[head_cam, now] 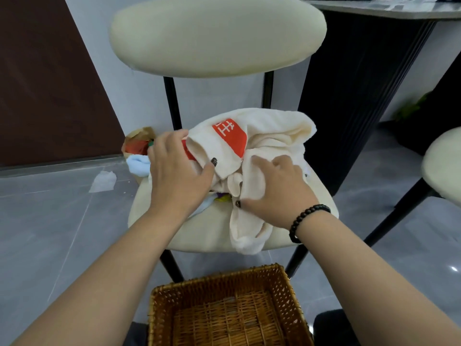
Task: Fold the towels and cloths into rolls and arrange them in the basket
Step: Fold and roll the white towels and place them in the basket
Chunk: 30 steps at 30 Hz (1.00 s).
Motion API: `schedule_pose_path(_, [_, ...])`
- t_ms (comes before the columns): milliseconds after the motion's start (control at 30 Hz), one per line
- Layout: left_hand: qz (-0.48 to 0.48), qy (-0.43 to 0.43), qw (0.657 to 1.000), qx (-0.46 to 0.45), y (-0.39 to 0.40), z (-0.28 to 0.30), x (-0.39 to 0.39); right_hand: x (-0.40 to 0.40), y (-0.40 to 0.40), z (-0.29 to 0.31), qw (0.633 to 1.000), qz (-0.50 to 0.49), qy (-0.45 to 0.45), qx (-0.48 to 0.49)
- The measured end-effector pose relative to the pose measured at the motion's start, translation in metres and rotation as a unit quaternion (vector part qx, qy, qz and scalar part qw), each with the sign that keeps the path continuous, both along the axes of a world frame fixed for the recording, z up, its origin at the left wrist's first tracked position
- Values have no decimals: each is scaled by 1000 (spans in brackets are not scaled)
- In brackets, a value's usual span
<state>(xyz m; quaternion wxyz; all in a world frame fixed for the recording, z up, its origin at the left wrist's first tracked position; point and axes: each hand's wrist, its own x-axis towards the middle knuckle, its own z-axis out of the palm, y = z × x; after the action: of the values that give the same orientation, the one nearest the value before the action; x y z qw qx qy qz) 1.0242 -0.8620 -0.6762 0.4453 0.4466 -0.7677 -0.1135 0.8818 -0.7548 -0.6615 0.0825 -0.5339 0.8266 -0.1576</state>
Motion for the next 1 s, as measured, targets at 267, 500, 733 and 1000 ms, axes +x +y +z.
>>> schedule_pose_path(267, [13, 33, 995, 95, -9, -4, -13, -3, -14, -2, 998, 30, 33, 37])
schedule_pose_path(500, [-211, 214, 949, 94, 19, 22, -4, -18, -2, 3, 992, -34, -20, -121])
schedule_pose_path(733, [-410, 204, 865, 205, 64, 18, 16, -18, 14, 1, 944, 109, 83, -299])
schedule_pose_path(1000, [-267, -71, 961, 16, 45, -8, 37, -16, 45, 20, 878, 75, -268, -389])
